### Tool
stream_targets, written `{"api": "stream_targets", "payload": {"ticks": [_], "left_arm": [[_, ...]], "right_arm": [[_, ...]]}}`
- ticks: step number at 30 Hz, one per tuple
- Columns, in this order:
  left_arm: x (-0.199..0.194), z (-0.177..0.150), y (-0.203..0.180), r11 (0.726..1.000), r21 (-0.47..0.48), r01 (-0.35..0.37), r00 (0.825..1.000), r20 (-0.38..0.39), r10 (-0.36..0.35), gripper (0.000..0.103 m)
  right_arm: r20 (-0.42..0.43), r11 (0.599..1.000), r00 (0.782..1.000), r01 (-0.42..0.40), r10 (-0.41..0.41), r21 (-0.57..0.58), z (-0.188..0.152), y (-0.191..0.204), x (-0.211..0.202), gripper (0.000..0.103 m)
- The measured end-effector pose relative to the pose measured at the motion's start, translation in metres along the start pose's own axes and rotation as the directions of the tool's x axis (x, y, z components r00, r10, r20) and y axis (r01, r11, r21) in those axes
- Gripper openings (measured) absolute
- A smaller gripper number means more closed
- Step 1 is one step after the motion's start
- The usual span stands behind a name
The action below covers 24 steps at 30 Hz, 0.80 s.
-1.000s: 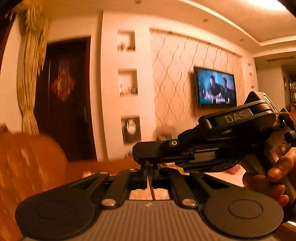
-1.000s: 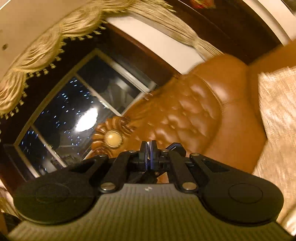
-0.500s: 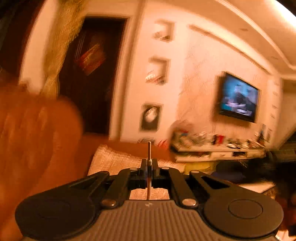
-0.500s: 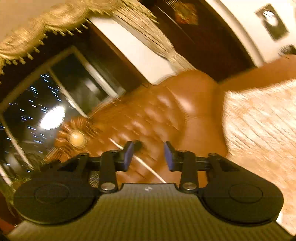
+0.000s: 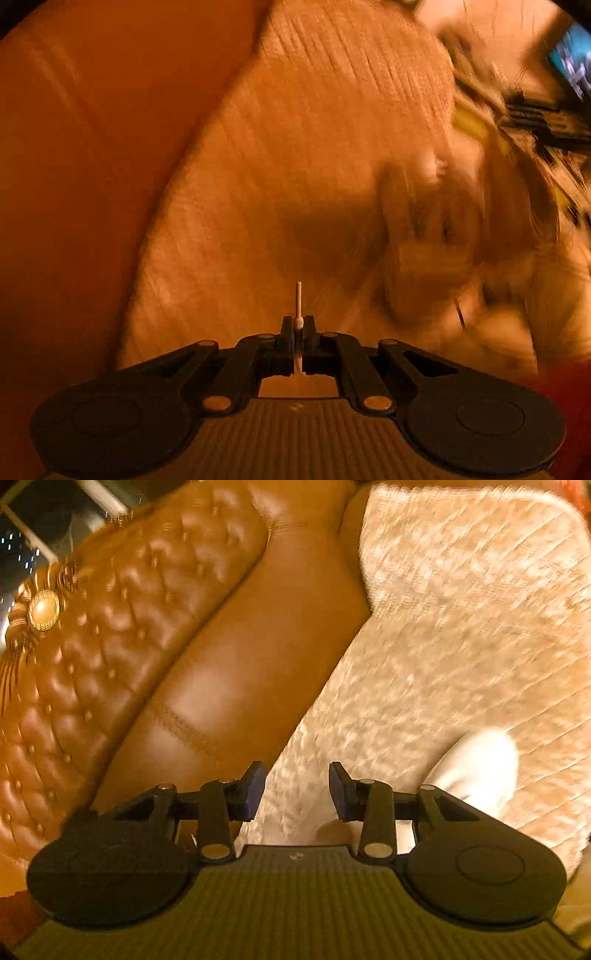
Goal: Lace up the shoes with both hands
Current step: 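Swing the left gripper holding the lace end up and around, then open the left gripper and release the lace over the sneaker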
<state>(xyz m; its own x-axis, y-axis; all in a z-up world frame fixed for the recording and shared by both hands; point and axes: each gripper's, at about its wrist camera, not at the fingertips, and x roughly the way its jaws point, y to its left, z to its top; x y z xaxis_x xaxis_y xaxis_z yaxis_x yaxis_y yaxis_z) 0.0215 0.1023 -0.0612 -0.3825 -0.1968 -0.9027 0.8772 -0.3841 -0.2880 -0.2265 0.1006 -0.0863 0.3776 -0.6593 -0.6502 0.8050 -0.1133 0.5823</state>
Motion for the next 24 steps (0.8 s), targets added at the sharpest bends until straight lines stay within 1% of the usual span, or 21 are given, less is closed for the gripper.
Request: {"api": "stream_targets", "payload": {"ticks": [1,2,3,5,7,10,11,13,15,18,19,21,23,24], "left_arm": [[0.007,-0.011,0.003,1.0,-0.008,0.0,0.999,-0.033,-0.001,0.004],[0.012,-0.019,0.008,1.0,-0.022,-0.016,0.998,-0.062,0.014,0.008],[0.016,-0.027,0.014,0.999,-0.04,-0.032,0.996,-0.081,0.029,0.011],[0.018,-0.04,0.028,0.994,-0.08,-0.068,0.994,-0.092,0.061,0.023],[0.018,-0.045,0.038,0.989,-0.089,-0.121,0.989,-0.092,0.113,0.025],[0.028,-0.044,0.044,0.972,-0.022,-0.235,0.97,-0.069,0.233,0.025],[0.03,-0.043,0.044,0.966,0.002,-0.259,0.964,-0.055,0.258,0.025],[0.033,-0.034,0.041,0.966,0.051,-0.254,0.967,-0.016,0.255,0.027],[0.042,-0.026,0.032,0.961,0.146,-0.235,0.971,0.003,0.237,0.028],[0.062,-0.017,0.016,0.935,0.282,-0.215,0.974,-0.015,0.228,0.028],[0.07,-0.015,0.013,0.929,0.307,-0.207,0.973,-0.036,0.229,0.027],[0.072,-0.011,0.009,0.918,0.342,-0.202,0.971,-0.052,0.234,0.026],[0.071,-0.008,0.009,0.912,0.366,-0.185,0.972,-0.068,0.224,0.026],[0.069,-0.006,0.01,0.915,0.367,-0.165,0.975,-0.077,0.207,0.026]], "right_arm": [[-0.029,1.0,1.0,-0.003,0.003,-0.008,-0.003,0.004,0.01,0.044],[-0.047,1.0,0.999,-0.003,0.002,-0.029,-0.005,0.01,0.018,0.044],[-0.054,0.999,0.999,-0.006,0.003,-0.047,-0.009,0.016,0.02,0.044],[-0.064,0.997,0.998,-0.019,0.015,-0.069,-0.016,0.025,0.024,0.044],[-0.067,0.997,0.997,-0.045,0.042,-0.056,-0.021,0.026,0.023,0.044],[-0.052,0.998,0.998,-0.038,0.036,-0.041,-0.023,0.019,0.018,0.044],[-0.046,0.999,0.998,-0.041,0.039,-0.025,-0.024,0.016,0.016,0.044],[-0.033,0.999,0.999,-0.04,0.04,-0.009,-0.024,0.015,0.011,0.044],[-0.015,0.999,0.999,-0.031,0.03,-0.01,-0.027,0.018,0.006,0.044],[0.039,0.999,0.998,-0.046,0.047,-0.028,-0.03,0.023,-0.001,0.044],[0.063,0.998,0.997,-0.052,0.054,-0.034,-0.032,0.026,-0.009,0.044],[0.094,0.997,0.993,-0.071,0.075,-0.037,-0.037,0.028,-0.025,0.044],[0.098,0.993,0.988,-0.117,0.12,-0.031,-0.046,0.031,-0.042,0.044],[0.093,0.989,0.985,-0.146,0.148,-0.028,-0.053,0.031,-0.051,0.044]]}}
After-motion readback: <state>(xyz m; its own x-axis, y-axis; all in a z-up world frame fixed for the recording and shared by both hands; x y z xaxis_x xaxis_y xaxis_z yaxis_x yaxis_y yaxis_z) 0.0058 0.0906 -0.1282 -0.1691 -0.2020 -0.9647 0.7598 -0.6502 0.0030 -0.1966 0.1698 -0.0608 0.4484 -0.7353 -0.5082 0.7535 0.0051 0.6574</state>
